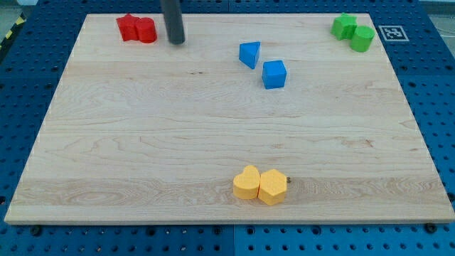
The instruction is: Slide the blue blocks towards the center
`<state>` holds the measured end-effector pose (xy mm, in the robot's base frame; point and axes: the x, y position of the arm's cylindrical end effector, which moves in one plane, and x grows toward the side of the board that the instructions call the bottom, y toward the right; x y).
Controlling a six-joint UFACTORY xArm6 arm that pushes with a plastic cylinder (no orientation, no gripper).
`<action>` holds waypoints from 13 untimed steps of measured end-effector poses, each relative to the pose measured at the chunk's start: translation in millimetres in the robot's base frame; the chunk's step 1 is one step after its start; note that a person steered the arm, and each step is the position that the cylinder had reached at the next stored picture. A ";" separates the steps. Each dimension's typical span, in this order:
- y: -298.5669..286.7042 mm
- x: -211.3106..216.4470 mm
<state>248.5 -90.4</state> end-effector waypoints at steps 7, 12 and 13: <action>173.3 104.3; 132.4 129.5; 133.6 90.1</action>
<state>338.5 43.2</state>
